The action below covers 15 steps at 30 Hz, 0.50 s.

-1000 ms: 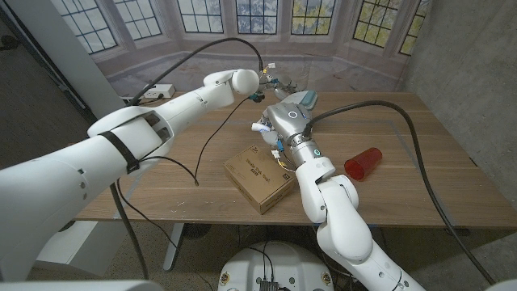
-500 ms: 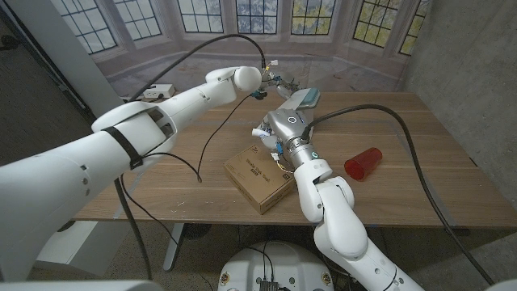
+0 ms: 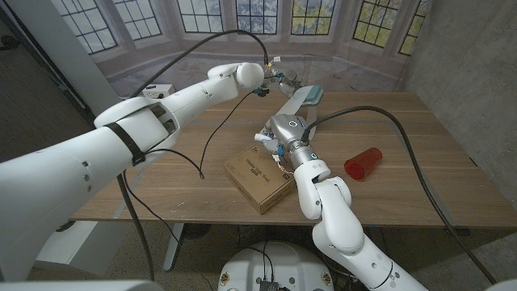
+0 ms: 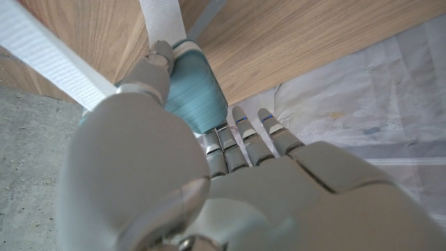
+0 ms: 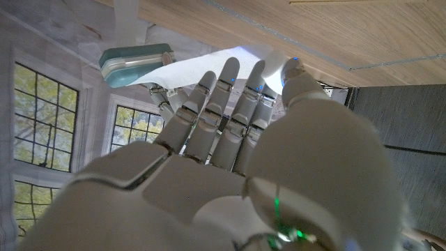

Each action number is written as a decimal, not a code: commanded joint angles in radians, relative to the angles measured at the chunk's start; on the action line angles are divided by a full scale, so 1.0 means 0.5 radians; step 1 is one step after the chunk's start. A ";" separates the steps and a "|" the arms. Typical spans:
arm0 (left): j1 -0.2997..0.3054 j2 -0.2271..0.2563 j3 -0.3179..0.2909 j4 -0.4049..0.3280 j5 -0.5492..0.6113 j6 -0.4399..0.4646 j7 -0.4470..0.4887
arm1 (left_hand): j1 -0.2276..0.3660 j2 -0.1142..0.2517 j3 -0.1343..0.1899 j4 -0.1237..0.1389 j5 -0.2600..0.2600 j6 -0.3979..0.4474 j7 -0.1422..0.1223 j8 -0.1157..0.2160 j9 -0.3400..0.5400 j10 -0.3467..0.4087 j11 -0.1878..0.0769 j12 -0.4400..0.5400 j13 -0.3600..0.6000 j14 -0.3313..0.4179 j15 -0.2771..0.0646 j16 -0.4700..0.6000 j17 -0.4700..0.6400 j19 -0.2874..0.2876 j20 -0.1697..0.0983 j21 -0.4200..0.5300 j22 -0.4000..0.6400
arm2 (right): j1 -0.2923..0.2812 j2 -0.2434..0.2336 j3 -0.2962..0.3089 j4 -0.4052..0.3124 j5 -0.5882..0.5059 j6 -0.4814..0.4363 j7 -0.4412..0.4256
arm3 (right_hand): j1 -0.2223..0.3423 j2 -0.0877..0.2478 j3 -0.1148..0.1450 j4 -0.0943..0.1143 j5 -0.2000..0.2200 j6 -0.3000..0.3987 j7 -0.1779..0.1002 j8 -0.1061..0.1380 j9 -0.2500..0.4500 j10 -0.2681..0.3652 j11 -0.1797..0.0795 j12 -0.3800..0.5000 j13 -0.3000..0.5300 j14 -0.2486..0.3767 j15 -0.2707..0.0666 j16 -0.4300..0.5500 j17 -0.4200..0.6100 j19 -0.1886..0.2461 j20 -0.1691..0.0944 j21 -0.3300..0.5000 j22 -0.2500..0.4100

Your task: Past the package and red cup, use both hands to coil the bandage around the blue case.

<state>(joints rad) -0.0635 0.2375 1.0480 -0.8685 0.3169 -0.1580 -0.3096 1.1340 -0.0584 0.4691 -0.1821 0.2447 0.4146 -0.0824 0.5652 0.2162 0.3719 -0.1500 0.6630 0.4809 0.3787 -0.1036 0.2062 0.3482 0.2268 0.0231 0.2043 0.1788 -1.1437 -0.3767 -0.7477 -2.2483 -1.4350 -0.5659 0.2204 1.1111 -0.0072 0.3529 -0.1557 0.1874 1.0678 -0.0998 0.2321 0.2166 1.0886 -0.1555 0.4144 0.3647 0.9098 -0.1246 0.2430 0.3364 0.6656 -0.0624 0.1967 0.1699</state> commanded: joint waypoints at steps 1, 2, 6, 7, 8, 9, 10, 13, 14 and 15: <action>-0.014 0.006 0.000 -0.049 0.004 0.016 -0.013 | -0.178 0.201 0.063 0.052 0.005 0.042 0.016 0.608 0.010 0.081 -0.061 0.032 0.458 0.015 0.005 -0.001 0.000 0.000 -0.003 0.008 0.008 | 0.041 -0.034 -0.016 0.069 0.098 -0.085 0.009 | 0.008 0.015 0.001 -0.004 0.010 0.008 0.008 0.004 0.002 0.004 0.000 0.006 0.003 0.015 -0.200 -0.005 0.011 0.000 -0.004 0.001 0.005; -0.015 0.006 0.001 -0.050 0.005 0.015 -0.013 | -0.179 0.201 0.063 0.053 0.005 0.042 0.017 0.608 0.010 0.081 -0.060 0.032 0.458 0.015 0.006 -0.001 0.000 0.000 -0.004 0.008 0.008 | 0.043 -0.031 -0.021 0.079 0.098 -0.098 0.005 | 0.008 0.015 0.001 -0.003 0.010 0.008 0.006 0.004 0.002 0.004 -0.001 0.006 0.003 0.015 -0.199 -0.006 0.010 0.001 -0.004 0.001 0.005; -0.018 0.007 -0.001 -0.054 0.007 0.009 -0.013 | -0.179 0.201 0.064 0.052 0.005 0.039 0.011 0.607 0.010 0.083 -0.058 0.032 0.456 0.015 0.003 -0.001 0.000 0.000 -0.003 0.008 0.008 | 0.061 -0.035 -0.032 0.109 0.120 -0.128 -0.002 | 0.008 0.016 0.002 -0.004 0.011 0.012 0.004 0.005 0.002 0.004 -0.001 0.006 0.004 0.015 -0.199 -0.007 0.010 0.001 -0.004 0.001 0.005; -0.018 0.008 -0.002 -0.054 0.005 0.008 -0.014 | -0.178 0.202 0.064 0.052 0.005 0.039 0.015 0.607 0.010 0.083 -0.059 0.032 0.456 0.014 0.004 -0.001 0.000 0.001 -0.003 0.008 0.008 | 0.065 -0.035 -0.038 0.118 0.119 -0.139 -0.006 | 0.008 0.015 0.001 -0.003 0.010 0.010 0.004 0.004 0.002 0.004 -0.002 0.006 0.004 0.016 -0.199 -0.006 0.010 0.002 -0.004 0.001 0.005; -0.019 0.008 -0.002 -0.055 0.006 0.006 -0.014 | -0.179 0.203 0.064 0.052 0.005 0.038 0.019 0.607 0.010 0.083 -0.057 0.032 0.456 0.013 0.004 0.000 0.001 0.001 -0.003 0.008 0.008 | 0.072 -0.042 -0.038 0.121 0.132 -0.138 0.002 | 0.008 0.016 0.001 -0.003 0.011 0.010 0.003 0.004 0.002 0.004 -0.002 0.006 0.003 0.017 -0.199 -0.007 0.010 0.001 -0.004 0.001 0.005; -0.017 0.010 -0.004 -0.059 0.005 0.007 -0.011 | -0.179 0.203 0.063 0.053 0.005 0.039 0.019 0.607 0.010 0.083 -0.057 0.033 0.456 0.013 0.005 0.000 0.001 0.001 -0.004 0.008 0.008 | 0.073 -0.029 -0.039 0.129 0.143 -0.159 0.001 | 0.008 0.015 0.001 -0.003 0.011 0.010 0.002 0.003 0.002 0.004 -0.002 0.005 0.003 0.017 -0.199 -0.007 0.011 0.003 -0.005 0.001 0.005; -0.016 0.011 -0.007 -0.059 0.002 0.005 -0.013 | -0.179 0.202 0.063 0.052 0.005 0.038 0.019 0.607 0.010 0.084 -0.057 0.033 0.456 0.012 0.006 -0.001 0.001 0.000 -0.004 0.008 0.008 | 0.078 -0.033 -0.040 0.133 0.157 -0.163 0.002 | 0.008 0.016 0.001 -0.003 0.011 0.010 0.004 0.004 0.002 0.004 -0.003 0.005 0.003 0.018 -0.198 -0.006 0.011 0.003 -0.005 0.002 0.005; -0.014 0.020 -0.012 -0.068 -0.003 0.000 -0.019 | -0.180 0.203 0.064 0.052 0.005 0.037 0.019 0.606 0.009 0.084 -0.057 0.033 0.455 0.013 0.005 -0.001 0.001 0.001 -0.002 0.008 0.008 | 0.104 -0.016 -0.057 0.188 0.154 -0.207 -0.002 | 0.008 0.016 0.001 -0.003 0.011 0.009 0.005 0.003 0.002 0.004 -0.002 0.005 0.003 0.017 -0.198 -0.008 0.010 0.003 -0.004 0.002 0.005; -0.014 0.021 -0.012 -0.069 -0.003 0.000 -0.019 | -0.180 0.202 0.064 0.052 0.005 0.038 0.019 0.607 0.009 0.083 -0.057 0.033 0.455 0.014 0.004 0.000 0.000 0.000 -0.002 0.008 0.008 | 0.108 -0.019 -0.062 0.188 0.156 -0.214 -0.003 | 0.008 0.015 0.001 -0.004 0.011 0.009 0.005 0.003 0.002 0.004 -0.003 0.005 0.003 0.015 -0.198 -0.009 0.010 0.004 -0.005 0.002 0.005; -0.010 0.033 -0.016 -0.087 -0.004 0.000 -0.024 | -0.180 0.203 0.065 0.052 0.005 0.039 0.019 0.607 0.009 0.084 -0.058 0.033 0.456 0.013 0.004 -0.001 0.000 0.001 -0.002 0.008 0.008 | 0.122 -0.026 -0.061 0.206 0.176 -0.212 0.004 | 0.008 0.015 0.001 -0.004 0.011 0.008 0.005 0.002 0.002 0.003 -0.003 0.005 0.003 0.017 -0.198 -0.009 0.010 0.004 -0.005 0.002 0.005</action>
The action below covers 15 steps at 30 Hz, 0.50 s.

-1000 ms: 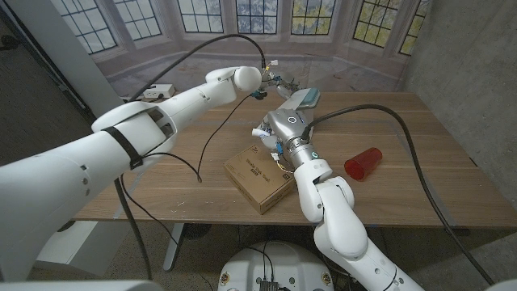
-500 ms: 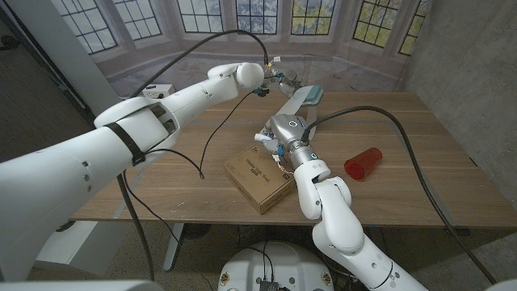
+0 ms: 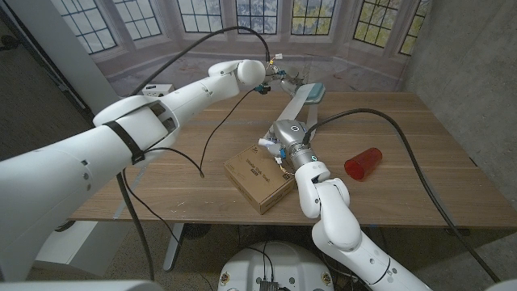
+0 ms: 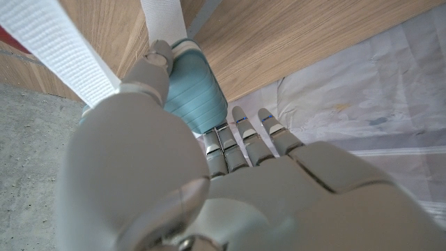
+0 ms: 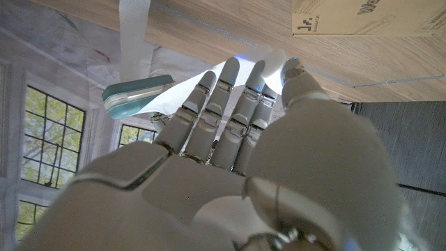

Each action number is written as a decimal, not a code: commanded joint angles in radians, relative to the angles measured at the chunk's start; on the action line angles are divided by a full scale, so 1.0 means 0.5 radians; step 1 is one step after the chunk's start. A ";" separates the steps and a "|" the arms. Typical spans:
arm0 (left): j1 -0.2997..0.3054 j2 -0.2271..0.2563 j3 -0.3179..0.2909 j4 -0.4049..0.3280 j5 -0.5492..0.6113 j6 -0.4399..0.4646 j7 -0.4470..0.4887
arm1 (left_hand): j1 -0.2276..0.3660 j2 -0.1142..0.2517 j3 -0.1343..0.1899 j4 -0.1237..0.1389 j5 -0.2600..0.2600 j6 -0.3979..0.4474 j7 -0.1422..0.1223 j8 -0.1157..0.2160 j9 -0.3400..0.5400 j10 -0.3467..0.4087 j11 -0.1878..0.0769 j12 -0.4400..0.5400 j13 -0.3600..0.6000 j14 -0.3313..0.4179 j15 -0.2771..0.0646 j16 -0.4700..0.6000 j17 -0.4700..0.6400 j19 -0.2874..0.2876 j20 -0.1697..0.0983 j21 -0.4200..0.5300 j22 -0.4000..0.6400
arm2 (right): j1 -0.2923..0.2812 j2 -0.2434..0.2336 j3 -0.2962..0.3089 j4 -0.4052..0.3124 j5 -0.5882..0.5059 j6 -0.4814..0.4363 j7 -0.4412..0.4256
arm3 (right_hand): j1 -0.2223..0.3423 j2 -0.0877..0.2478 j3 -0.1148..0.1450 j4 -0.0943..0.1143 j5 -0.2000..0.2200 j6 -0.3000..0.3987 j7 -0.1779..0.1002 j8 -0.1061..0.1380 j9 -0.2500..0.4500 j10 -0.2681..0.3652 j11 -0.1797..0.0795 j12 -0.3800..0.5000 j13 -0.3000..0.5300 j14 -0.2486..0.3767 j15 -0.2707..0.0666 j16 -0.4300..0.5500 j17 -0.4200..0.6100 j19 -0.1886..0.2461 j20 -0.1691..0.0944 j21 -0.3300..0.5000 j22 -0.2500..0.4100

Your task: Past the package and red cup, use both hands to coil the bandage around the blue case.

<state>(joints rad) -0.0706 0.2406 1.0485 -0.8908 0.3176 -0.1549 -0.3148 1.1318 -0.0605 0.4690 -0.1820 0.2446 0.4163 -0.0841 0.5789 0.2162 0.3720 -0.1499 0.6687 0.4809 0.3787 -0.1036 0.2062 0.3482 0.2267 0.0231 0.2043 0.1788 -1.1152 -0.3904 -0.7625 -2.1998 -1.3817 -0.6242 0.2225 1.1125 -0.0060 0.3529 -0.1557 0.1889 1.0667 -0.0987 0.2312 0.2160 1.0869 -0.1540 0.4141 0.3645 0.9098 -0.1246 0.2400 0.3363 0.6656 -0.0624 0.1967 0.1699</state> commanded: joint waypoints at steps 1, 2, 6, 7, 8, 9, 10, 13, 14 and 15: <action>0.007 0.033 -0.020 -0.054 -0.007 -0.005 -0.017 | -0.177 0.207 0.065 0.052 0.005 0.034 0.022 0.579 0.009 0.083 -0.058 0.022 0.456 0.014 0.004 0.000 0.000 0.001 -0.002 0.008 0.008 | 0.075 0.001 -0.035 0.120 0.075 -0.105 0.003 | 0.004 0.013 0.000 -0.003 0.008 0.012 0.001 0.004 0.004 0.003 -0.007 0.004 0.004 0.019 -0.198 -0.001 0.011 0.004 -0.006 0.002 0.005; 0.008 0.038 -0.025 -0.059 -0.013 -0.006 -0.023 | -0.177 0.205 0.065 0.052 0.005 0.037 0.021 0.581 0.009 0.085 -0.057 0.022 0.455 0.015 0.004 0.000 0.000 0.001 -0.002 0.008 0.008 | 0.086 0.003 -0.039 0.131 0.083 -0.115 0.011 | 0.005 0.014 0.002 -0.003 0.008 0.013 0.001 0.005 0.004 0.003 -0.007 0.004 0.004 0.017 -0.199 -0.003 0.010 0.004 -0.006 0.002 0.005; 0.009 0.059 -0.033 -0.083 -0.014 0.000 -0.041 | -0.179 0.206 0.065 0.052 0.005 0.036 0.022 0.580 0.009 0.080 -0.057 0.021 0.455 0.015 0.004 0.000 0.000 0.000 0.000 0.008 0.008 | 0.121 -0.005 -0.062 0.161 0.103 -0.141 0.009 | 0.002 0.013 0.000 -0.002 0.008 0.007 0.006 0.002 0.004 0.001 -0.003 0.003 0.004 0.017 -0.195 -0.004 0.009 0.005 -0.006 0.002 0.005; 0.009 0.065 -0.035 -0.090 -0.014 0.000 -0.047 | -0.179 0.205 0.065 0.052 0.005 0.037 0.023 0.581 0.009 0.082 -0.057 0.022 0.455 0.014 0.005 -0.001 -0.001 0.000 -0.001 0.008 0.008 | 0.129 -0.007 -0.065 0.167 0.115 -0.144 0.006 | 0.001 0.013 0.000 -0.001 0.008 0.007 0.007 0.002 0.004 0.000 0.002 0.004 0.005 0.017 -0.194 -0.005 0.009 0.004 -0.006 0.001 0.005; 0.010 0.072 -0.036 -0.103 -0.011 0.005 -0.052 | -0.179 0.206 0.066 0.052 0.005 0.038 0.024 0.581 0.009 0.083 -0.058 0.022 0.455 0.014 0.004 -0.001 -0.001 0.000 -0.001 0.008 0.008 | 0.137 -0.001 -0.070 0.177 0.117 -0.159 0.002 | 0.000 0.013 -0.001 -0.001 0.008 0.008 0.006 0.002 0.004 -0.001 0.000 0.003 0.005 0.019 -0.195 -0.003 0.010 0.005 -0.006 0.002 0.005; 0.011 0.080 -0.037 -0.114 -0.008 0.008 -0.057 | -0.179 0.206 0.066 0.052 0.005 0.038 0.026 0.581 0.009 0.080 -0.059 0.021 0.455 0.013 0.004 -0.002 -0.001 0.000 -0.001 0.008 0.008 | 0.147 -0.002 -0.076 0.186 0.121 -0.166 0.004 | 0.000 0.013 -0.001 -0.001 0.008 0.008 0.006 0.002 0.004 -0.001 -0.003 0.003 0.005 0.019 -0.195 -0.003 0.011 0.005 -0.006 0.002 0.005; 0.010 0.086 -0.038 -0.124 -0.007 0.010 -0.065 | -0.178 0.207 0.066 0.052 0.004 0.036 0.025 0.580 0.009 0.080 -0.061 0.021 0.455 0.011 0.004 -0.002 0.000 0.000 -0.001 0.008 0.008 | 0.155 0.001 -0.083 0.196 0.120 -0.179 0.000 | 0.000 0.013 -0.002 -0.001 0.007 0.007 0.005 0.001 0.004 0.000 -0.002 0.003 0.005 0.020 -0.196 -0.003 0.011 0.005 -0.006 0.001 0.005; 0.011 0.107 -0.043 -0.158 0.003 0.018 -0.077 | -0.181 0.206 0.066 0.052 0.004 0.038 0.026 0.581 0.009 0.080 -0.059 0.022 0.456 0.012 0.004 -0.002 -0.001 -0.001 -0.001 0.008 0.008 | 0.186 -0.015 -0.104 0.213 0.127 -0.187 0.015 | -0.001 0.013 -0.003 -0.001 0.007 0.007 0.002 0.001 0.004 0.001 -0.001 0.004 0.006 0.021 -0.197 -0.002 0.012 0.004 -0.007 0.001 0.005; 0.011 0.114 -0.044 -0.167 0.005 0.019 -0.085 | -0.180 0.205 0.066 0.051 0.004 0.038 0.023 0.581 0.009 0.081 -0.060 0.022 0.455 0.012 0.003 -0.002 -0.001 -0.001 -0.001 0.007 0.008 | 0.192 -0.016 -0.110 0.220 0.128 -0.193 0.012 | 0.000 0.014 -0.002 -0.001 0.008 0.009 0.001 0.002 0.004 0.001 -0.002 0.004 0.005 0.021 -0.198 -0.002 0.012 0.004 -0.007 0.001 0.005; 0.008 0.120 -0.043 -0.173 0.010 0.020 -0.095 | -0.181 0.206 0.067 0.052 0.005 0.037 0.026 0.581 0.009 0.079 -0.063 0.021 0.455 0.012 0.004 -0.002 -0.001 -0.001 0.000 0.008 0.008 | 0.198 -0.011 -0.117 0.229 0.127 -0.206 0.009 | -0.001 0.014 -0.003 -0.001 0.007 0.008 0.001 0.001 0.004 0.001 -0.001 0.004 0.006 0.020 -0.198 -0.002 0.012 0.004 -0.007 0.001 0.005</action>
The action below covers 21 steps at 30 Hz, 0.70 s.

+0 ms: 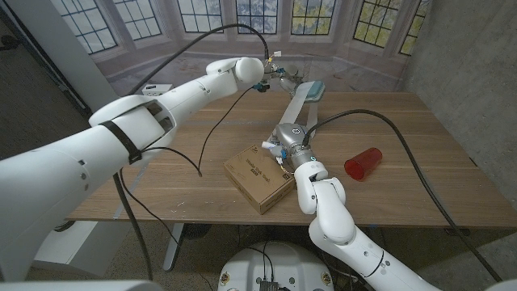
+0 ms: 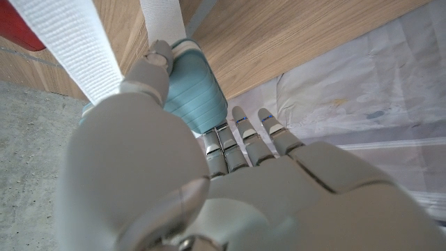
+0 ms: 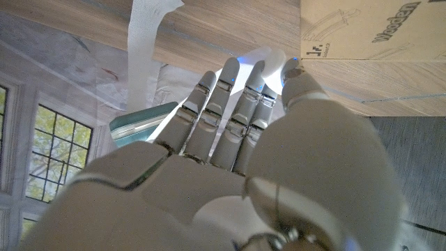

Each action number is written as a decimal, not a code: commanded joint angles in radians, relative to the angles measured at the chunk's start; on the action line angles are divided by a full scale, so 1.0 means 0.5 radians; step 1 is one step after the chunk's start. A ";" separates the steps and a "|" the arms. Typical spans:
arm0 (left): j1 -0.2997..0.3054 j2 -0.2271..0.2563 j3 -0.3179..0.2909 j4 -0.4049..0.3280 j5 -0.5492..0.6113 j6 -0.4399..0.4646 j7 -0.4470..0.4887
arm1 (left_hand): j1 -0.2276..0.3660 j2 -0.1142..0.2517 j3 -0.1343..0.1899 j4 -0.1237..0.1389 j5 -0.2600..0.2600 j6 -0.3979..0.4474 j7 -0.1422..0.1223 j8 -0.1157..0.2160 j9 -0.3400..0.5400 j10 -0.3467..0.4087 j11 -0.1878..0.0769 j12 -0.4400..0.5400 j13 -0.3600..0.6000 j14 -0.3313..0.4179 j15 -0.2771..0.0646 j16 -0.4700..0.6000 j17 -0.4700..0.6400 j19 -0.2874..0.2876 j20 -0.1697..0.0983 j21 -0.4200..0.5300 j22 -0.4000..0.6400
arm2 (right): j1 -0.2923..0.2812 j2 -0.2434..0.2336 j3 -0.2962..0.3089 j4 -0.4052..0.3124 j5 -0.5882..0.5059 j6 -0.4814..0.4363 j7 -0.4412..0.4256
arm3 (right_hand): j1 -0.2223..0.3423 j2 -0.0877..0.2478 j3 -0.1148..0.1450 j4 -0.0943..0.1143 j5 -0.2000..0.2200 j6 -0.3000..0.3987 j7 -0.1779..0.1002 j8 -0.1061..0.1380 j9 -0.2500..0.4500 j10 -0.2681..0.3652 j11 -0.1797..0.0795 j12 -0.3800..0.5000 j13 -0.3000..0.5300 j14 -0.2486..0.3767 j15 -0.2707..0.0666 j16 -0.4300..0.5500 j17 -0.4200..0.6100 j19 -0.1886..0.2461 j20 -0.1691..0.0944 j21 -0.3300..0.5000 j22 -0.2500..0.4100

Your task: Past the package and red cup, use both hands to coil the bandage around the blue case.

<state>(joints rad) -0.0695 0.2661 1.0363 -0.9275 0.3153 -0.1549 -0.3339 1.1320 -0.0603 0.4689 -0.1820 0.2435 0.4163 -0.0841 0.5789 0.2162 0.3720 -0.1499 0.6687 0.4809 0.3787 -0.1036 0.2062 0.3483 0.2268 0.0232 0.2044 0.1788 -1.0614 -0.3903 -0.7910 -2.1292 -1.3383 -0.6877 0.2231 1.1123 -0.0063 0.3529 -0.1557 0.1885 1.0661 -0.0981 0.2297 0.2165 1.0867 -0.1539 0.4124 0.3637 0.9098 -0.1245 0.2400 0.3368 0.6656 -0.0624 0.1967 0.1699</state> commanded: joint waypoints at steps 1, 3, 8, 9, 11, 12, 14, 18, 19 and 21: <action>0.003 0.075 -0.018 -0.105 0.018 0.022 -0.066 | -0.183 0.206 0.067 0.053 0.007 0.038 0.024 0.581 0.009 0.082 -0.059 0.023 0.455 0.012 0.004 -0.002 -0.001 -0.001 -0.001 0.008 0.008 | 0.098 -0.009 -0.065 0.095 0.045 -0.086 0.006 | -0.001 0.014 -0.004 0.000 0.008 0.007 0.000 0.003 0.003 0.000 -0.002 0.007 0.007 0.022 -0.197 -0.001 0.013 0.004 -0.007 0.001 0.005; -0.002 0.085 -0.021 -0.111 0.020 0.021 -0.084 | -0.183 0.207 0.067 0.053 0.006 0.037 0.023 0.581 0.009 0.082 -0.057 0.023 0.456 0.011 0.005 -0.001 -0.001 -0.001 -0.002 0.008 0.008 | 0.116 -0.022 -0.069 0.102 0.071 -0.080 0.010 | 0.001 0.014 -0.003 -0.001 0.008 0.008 0.005 0.004 0.003 -0.001 -0.002 0.007 0.008 0.019 -0.200 -0.003 0.012 0.004 -0.006 0.001 0.005; 0.004 0.126 -0.030 -0.176 0.038 0.050 -0.116 | -0.186 0.205 0.069 0.053 0.006 0.035 0.018 0.580 0.009 0.078 -0.058 0.023 0.457 0.013 0.004 -0.002 -0.002 -0.002 -0.001 0.007 0.008 | 0.159 -0.030 -0.088 0.146 0.079 -0.115 -0.002 | -0.002 0.015 -0.004 0.000 0.008 0.008 0.002 0.003 0.003 -0.002 -0.001 0.006 0.008 0.018 -0.198 -0.004 0.013 0.003 -0.008 0.000 0.005; 0.007 0.135 -0.032 -0.192 0.040 0.057 -0.126 | -0.184 0.205 0.070 0.051 0.007 0.032 0.022 0.579 0.009 0.079 -0.060 0.023 0.456 0.013 0.005 -0.002 -0.003 -0.002 -0.001 0.007 0.008 | 0.169 -0.034 -0.093 0.156 0.076 -0.123 0.000 | -0.001 0.015 -0.004 0.000 0.008 0.009 0.001 0.003 0.003 -0.001 -0.002 0.006 0.008 0.017 -0.198 -0.005 0.012 0.003 -0.008 0.001 0.005; 0.013 0.153 -0.037 -0.224 0.045 0.073 -0.143 | -0.186 0.206 0.070 0.052 0.006 0.035 0.023 0.580 0.009 0.079 -0.058 0.023 0.456 0.013 0.003 -0.002 -0.003 -0.002 -0.002 0.007 0.008 | 0.187 -0.038 -0.093 0.174 0.091 -0.132 -0.005 | -0.002 0.015 -0.005 -0.001 0.008 0.014 0.002 0.005 0.003 0.000 -0.003 0.006 0.008 0.017 -0.198 -0.005 0.013 0.003 -0.008 0.001 0.005; 0.018 0.164 -0.041 -0.244 0.048 0.084 -0.149 | -0.187 0.205 0.070 0.052 0.006 0.034 0.026 0.580 0.009 0.078 -0.059 0.023 0.456 0.012 0.003 -0.003 -0.003 -0.002 -0.002 0.007 0.008 | 0.198 -0.043 -0.094 0.182 0.097 -0.134 -0.004 | -0.002 0.015 -0.005 0.000 0.008 0.013 0.001 0.005 0.003 -0.001 -0.002 0.006 0.008 0.017 -0.198 -0.005 0.013 0.004 -0.007 0.001 0.005; 0.026 0.180 -0.049 -0.276 0.050 0.102 -0.162 | -0.190 0.208 0.069 0.054 0.006 0.034 0.025 0.580 0.009 0.076 -0.062 0.023 0.456 0.012 0.005 -0.001 -0.002 -0.002 0.001 0.007 0.008 | 0.216 -0.050 -0.099 0.198 0.108 -0.139 -0.007 | -0.001 0.014 -0.006 -0.001 0.008 0.010 0.001 0.003 0.003 0.001 -0.003 0.006 0.007 0.019 -0.200 -0.004 0.014 0.004 -0.008 0.001 0.005; 0.033 0.199 -0.059 -0.321 0.060 0.126 -0.182 | -0.191 0.205 0.070 0.053 0.006 0.035 0.025 0.580 0.009 0.079 -0.060 0.025 0.456 0.012 0.003 -0.002 -0.003 -0.001 -0.002 0.008 0.008 | 0.247 -0.060 -0.108 0.231 0.136 -0.153 -0.020 | -0.003 0.016 -0.005 0.001 0.008 0.010 0.000 0.003 0.003 -0.001 -0.003 0.006 0.008 0.016 -0.196 -0.006 0.013 0.005 -0.008 0.001 0.005; 0.034 0.202 -0.062 -0.331 0.063 0.130 -0.185 | -0.191 0.206 0.070 0.053 0.005 0.035 0.024 0.580 0.009 0.081 -0.060 0.025 0.456 0.012 0.004 -0.001 -0.003 -0.001 -0.001 0.008 0.008 | 0.254 -0.063 -0.111 0.238 0.144 -0.157 -0.025 | -0.003 0.017 -0.005 0.001 0.008 0.009 -0.001 0.002 0.003 0.000 -0.003 0.006 0.009 0.016 -0.197 -0.007 0.013 0.005 -0.008 0.001 0.005; 0.035 0.206 -0.066 -0.348 0.067 0.136 -0.192 | -0.191 0.204 0.071 0.052 0.006 0.037 0.022 0.581 0.009 0.081 -0.057 0.025 0.455 0.013 0.002 -0.002 -0.003 -0.001 -0.002 0.008 0.008 | 0.265 -0.067 -0.119 0.253 0.158 -0.164 -0.036 | -0.002 0.016 -0.005 0.000 0.008 0.007 0.000 0.001 0.003 -0.001 -0.005 0.005 0.007 0.016 -0.198 -0.007 0.013 0.005 -0.007 0.001 0.005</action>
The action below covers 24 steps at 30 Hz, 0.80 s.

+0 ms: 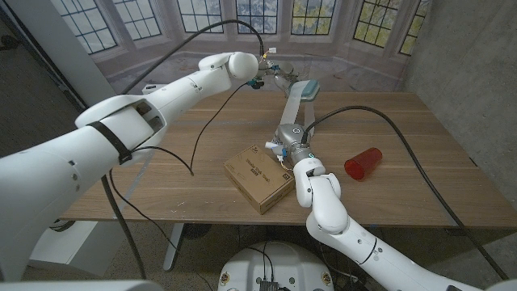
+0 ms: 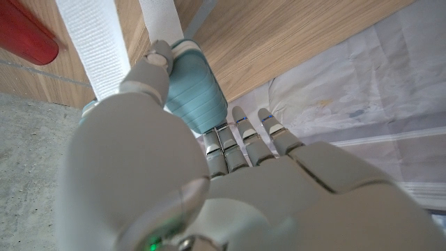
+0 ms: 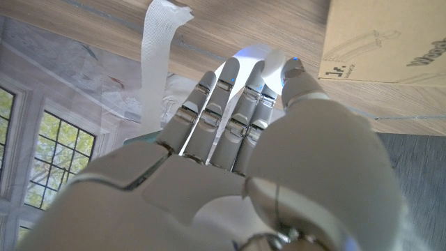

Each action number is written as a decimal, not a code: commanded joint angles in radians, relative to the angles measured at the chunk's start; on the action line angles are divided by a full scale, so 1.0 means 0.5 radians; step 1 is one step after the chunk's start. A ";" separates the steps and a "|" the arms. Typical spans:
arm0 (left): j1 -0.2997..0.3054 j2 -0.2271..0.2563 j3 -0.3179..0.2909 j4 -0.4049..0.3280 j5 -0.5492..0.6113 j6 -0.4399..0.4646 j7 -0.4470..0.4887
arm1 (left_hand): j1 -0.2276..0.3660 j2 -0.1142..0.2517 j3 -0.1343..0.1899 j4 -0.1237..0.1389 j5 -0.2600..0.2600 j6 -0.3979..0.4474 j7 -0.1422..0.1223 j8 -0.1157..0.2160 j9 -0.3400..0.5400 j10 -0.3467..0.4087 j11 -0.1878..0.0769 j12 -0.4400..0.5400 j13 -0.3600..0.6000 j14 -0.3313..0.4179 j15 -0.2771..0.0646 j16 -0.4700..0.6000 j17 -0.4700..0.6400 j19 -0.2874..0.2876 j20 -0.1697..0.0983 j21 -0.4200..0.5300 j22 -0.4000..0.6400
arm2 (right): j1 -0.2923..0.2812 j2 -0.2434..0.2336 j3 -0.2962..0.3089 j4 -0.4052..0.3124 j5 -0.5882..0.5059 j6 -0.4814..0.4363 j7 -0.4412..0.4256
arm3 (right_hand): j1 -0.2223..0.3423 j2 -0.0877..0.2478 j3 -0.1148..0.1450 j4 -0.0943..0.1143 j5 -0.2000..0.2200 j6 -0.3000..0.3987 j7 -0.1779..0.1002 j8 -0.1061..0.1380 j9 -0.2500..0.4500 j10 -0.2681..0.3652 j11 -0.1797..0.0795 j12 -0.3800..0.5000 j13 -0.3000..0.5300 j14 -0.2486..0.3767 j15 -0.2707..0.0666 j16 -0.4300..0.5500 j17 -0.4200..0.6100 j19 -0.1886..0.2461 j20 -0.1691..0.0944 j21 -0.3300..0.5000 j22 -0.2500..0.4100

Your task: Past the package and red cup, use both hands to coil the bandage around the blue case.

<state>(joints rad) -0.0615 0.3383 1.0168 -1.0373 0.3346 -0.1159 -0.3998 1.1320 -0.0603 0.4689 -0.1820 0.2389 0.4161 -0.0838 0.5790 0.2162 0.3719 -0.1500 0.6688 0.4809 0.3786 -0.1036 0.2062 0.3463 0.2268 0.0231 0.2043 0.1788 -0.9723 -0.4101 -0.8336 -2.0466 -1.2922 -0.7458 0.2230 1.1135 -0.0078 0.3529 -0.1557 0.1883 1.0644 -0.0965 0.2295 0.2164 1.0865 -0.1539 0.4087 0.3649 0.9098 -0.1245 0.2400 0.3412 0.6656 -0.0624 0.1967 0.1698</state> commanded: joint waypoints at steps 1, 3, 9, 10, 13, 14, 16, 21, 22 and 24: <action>0.018 0.062 -0.029 -0.134 0.030 0.060 -0.063 | -0.192 0.205 0.071 0.053 0.015 0.039 0.022 0.582 0.009 0.082 -0.058 0.025 0.455 0.013 0.002 -0.002 0.001 -0.002 0.000 0.008 0.008 | 0.092 -0.028 -0.038 0.095 0.071 -0.053 -0.041 | -0.005 0.019 -0.005 0.000 0.009 0.009 -0.002 0.001 0.003 0.000 -0.005 0.013 0.005 0.017 -0.198 -0.007 0.005 0.006 -0.008 0.001 0.005; 0.017 0.060 -0.035 -0.140 0.027 0.061 -0.070 | -0.192 0.205 0.071 0.053 0.014 0.039 0.023 0.582 0.009 0.083 -0.057 0.025 0.454 0.013 0.003 -0.001 0.001 -0.002 -0.002 0.007 0.008 | 0.105 -0.031 -0.049 0.116 0.079 -0.064 -0.052 | -0.004 0.018 -0.007 -0.001 0.009 0.010 -0.002 0.001 0.004 -0.004 -0.007 0.011 0.005 0.019 -0.199 -0.005 0.006 0.005 -0.008 0.001 0.005; 0.010 0.060 -0.042 -0.164 0.030 0.068 -0.094 | -0.196 0.205 0.073 0.053 0.014 0.040 0.020 0.582 0.008 0.080 -0.058 0.025 0.453 0.012 0.004 -0.002 0.000 -0.002 -0.001 0.007 0.008 | 0.147 -0.029 -0.074 0.177 0.125 -0.097 -0.088 | -0.004 0.020 -0.005 -0.001 0.009 0.009 -0.002 0.000 0.004 -0.003 -0.005 0.010 0.004 0.016 -0.197 -0.009 0.005 0.007 -0.008 0.001 0.005; 0.009 0.061 -0.042 -0.170 0.034 0.070 -0.094 | -0.196 0.205 0.074 0.053 0.014 0.039 0.019 0.581 0.008 0.080 -0.057 0.025 0.453 0.013 0.004 -0.002 0.000 -0.003 -0.001 0.007 0.008 | 0.153 -0.028 -0.078 0.186 0.134 -0.102 -0.096 | -0.004 0.020 -0.005 0.000 0.009 0.009 -0.002 0.000 0.004 -0.004 -0.005 0.010 0.004 0.017 -0.197 -0.008 0.006 0.007 -0.007 0.001 0.005; 0.010 0.063 -0.046 -0.184 0.036 0.072 -0.096 | -0.197 0.205 0.073 0.053 0.014 0.035 0.019 0.580 0.008 0.080 -0.058 0.025 0.454 0.012 0.005 -0.002 0.000 -0.003 0.000 0.007 0.008 | 0.175 -0.030 -0.091 0.211 0.158 -0.116 -0.112 | -0.004 0.021 -0.004 -0.001 0.010 0.002 -0.006 -0.003 0.004 -0.005 -0.005 0.010 0.005 0.018 -0.198 -0.009 0.005 0.008 -0.008 0.001 0.005; 0.010 0.063 -0.046 -0.192 0.039 0.076 -0.099 | -0.195 0.204 0.074 0.051 0.014 0.038 0.017 0.581 0.008 0.081 -0.058 0.026 0.454 0.013 0.004 -0.002 -0.001 -0.003 0.000 0.007 0.008 | 0.183 -0.032 -0.096 0.218 0.168 -0.118 -0.118 | -0.003 0.021 -0.005 -0.001 0.009 0.002 -0.005 -0.003 0.004 -0.006 -0.004 0.010 0.005 0.019 -0.199 -0.008 0.006 0.008 -0.008 0.001 0.005; 0.012 0.064 -0.050 -0.205 0.037 0.078 -0.104 | -0.195 0.204 0.075 0.051 0.014 0.041 0.017 0.582 0.008 0.081 -0.061 0.026 0.454 0.013 0.003 -0.002 -0.001 -0.002 -0.001 0.008 0.008 | 0.202 -0.033 -0.103 0.245 0.188 -0.122 -0.135 | -0.002 0.021 -0.004 -0.002 0.010 0.002 -0.003 -0.003 0.004 -0.006 -0.005 0.010 0.006 0.018 -0.198 -0.009 0.005 0.009 -0.008 0.002 0.005; 0.018 0.068 -0.056 -0.227 0.035 0.077 -0.113 | -0.198 0.205 0.076 0.052 0.014 0.038 0.024 0.581 0.008 0.082 -0.060 0.027 0.453 0.013 0.005 -0.001 -0.001 -0.002 -0.001 0.008 0.008 | 0.237 -0.041 -0.122 0.284 0.235 -0.139 -0.181 | 0.000 0.023 -0.004 -0.002 0.010 0.002 -0.005 -0.003 0.004 -0.003 -0.004 0.011 0.006 0.022 -0.200 -0.007 0.007 0.010 -0.010 0.002 0.005; 0.020 0.069 -0.058 -0.231 0.033 0.078 -0.114 | -0.198 0.205 0.077 0.051 0.014 0.040 0.021 0.582 0.008 0.080 -0.058 0.026 0.454 0.014 0.005 -0.001 -0.001 -0.002 -0.001 0.007 0.008 | 0.243 -0.043 -0.125 0.291 0.244 -0.143 -0.188 | 0.000 0.022 -0.005 -0.003 0.010 0.003 -0.005 -0.003 0.004 -0.003 -0.005 0.011 0.006 0.023 -0.201 -0.006 0.008 0.011 -0.009 0.002 0.005; 0.025 0.074 -0.061 -0.245 0.033 0.079 -0.118 | -0.200 0.206 0.076 0.053 0.013 0.037 0.022 0.581 0.008 0.079 -0.060 0.026 0.454 0.014 0.006 -0.001 0.000 -0.003 0.000 0.007 0.008 | 0.255 -0.049 -0.133 0.301 0.262 -0.150 -0.205 | 0.002 0.022 -0.005 -0.004 0.009 0.008 -0.005 -0.001 0.004 -0.004 -0.008 0.010 0.006 0.024 -0.201 -0.005 0.009 0.012 -0.010 0.003 0.005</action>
<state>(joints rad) -0.0550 0.3687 0.9943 -1.1288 0.3502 -0.0811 -0.4473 1.1316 -0.0608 0.4718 -0.1848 0.2408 0.4163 -0.0840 0.5807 0.2162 0.3716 -0.1502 0.6688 0.4809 0.3786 -0.1036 0.2062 0.3432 0.2268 0.0231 0.2043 0.1788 -0.8823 -0.4261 -0.8799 -1.9385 -1.2076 -0.8010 0.1610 1.1134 -0.0079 0.3528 -0.1557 0.1874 1.0641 -0.0962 0.2294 0.2166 1.0848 -0.1522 0.4081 0.3644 0.9098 -0.1245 0.2355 0.3411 0.6656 -0.0624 0.1967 0.1698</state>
